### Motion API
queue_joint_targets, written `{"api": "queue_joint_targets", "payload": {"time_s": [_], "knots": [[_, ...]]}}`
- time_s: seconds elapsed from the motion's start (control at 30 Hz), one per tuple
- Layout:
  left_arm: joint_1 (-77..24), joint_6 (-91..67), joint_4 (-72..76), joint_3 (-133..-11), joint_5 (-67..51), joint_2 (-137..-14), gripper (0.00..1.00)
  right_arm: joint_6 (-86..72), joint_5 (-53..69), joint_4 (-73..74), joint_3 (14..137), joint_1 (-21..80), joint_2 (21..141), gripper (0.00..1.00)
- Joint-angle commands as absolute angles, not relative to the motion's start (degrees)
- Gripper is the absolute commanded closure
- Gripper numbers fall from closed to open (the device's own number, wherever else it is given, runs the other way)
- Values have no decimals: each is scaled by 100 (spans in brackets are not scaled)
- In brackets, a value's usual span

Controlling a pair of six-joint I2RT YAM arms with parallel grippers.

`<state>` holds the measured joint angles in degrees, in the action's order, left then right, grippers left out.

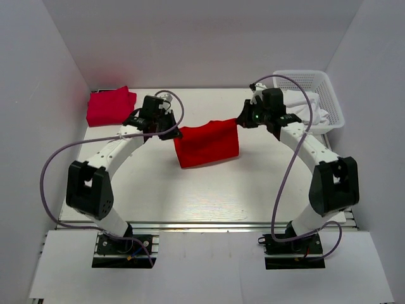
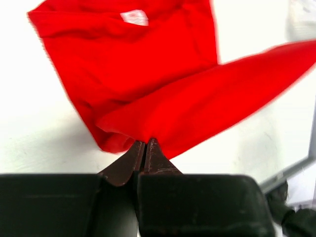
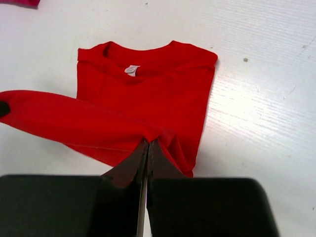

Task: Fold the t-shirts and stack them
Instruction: Fold the long partially folded tshirt into a neat square

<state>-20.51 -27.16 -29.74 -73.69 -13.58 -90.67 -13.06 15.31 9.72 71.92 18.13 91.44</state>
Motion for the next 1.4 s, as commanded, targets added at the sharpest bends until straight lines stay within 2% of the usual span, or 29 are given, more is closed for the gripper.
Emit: {"api": "queue_joint_targets", "payload": {"time_s": [0.0,0.47,0.83,0.87,0.9,0.93,0.97,1.0,1.03,1.07,1.2,1.37], "knots": [[-1872,-2936,-3024,-7716,-1011,-9386,100,-1222,1213,940,7778,1784,9526,100],[-1284,-2988,-2848,-8770,-1168,-10853,100,-1081,1318,1107,9675,1767,11460,100],[-985,-2856,-2743,-9527,-1301,-11760,100,-1064,1704,1063,10581,1714,12566,100],[-984,-2856,-2681,-9527,-1301,-11760,96,-1063,1740,1063,10660,1714,12638,100],[-984,-2856,-2568,-9527,-1301,-11821,73,-1116,1801,1055,10818,1696,12717,97],[-923,-2856,-2497,-9527,-1301,-11821,56,-1168,1854,1063,11002,1714,12909,88],[-923,-2856,-2435,-9606,-1405,-11821,39,-1221,1915,1159,11100,1688,12963,73],[-853,-2778,-2435,-9676,-1485,-11891,15,-1265,1994,1204,11336,1661,13016,50],[-853,-2725,-2435,-9886,-1564,-11892,6,-1292,2039,1221,11373,1670,13043,10],[-853,-2664,-2487,-9957,-1617,-11892,0,-1292,2091,1204,11373,1653,13017,10],[-853,-2357,-2435,-9880,-1687,-11576,0,-1170,2250,994,10831,1696,12439,10],[-1011,-2083,-1681,-9019,-2459,-11145,0,-1186,2575,695,9750,1696,11709,10]]}}
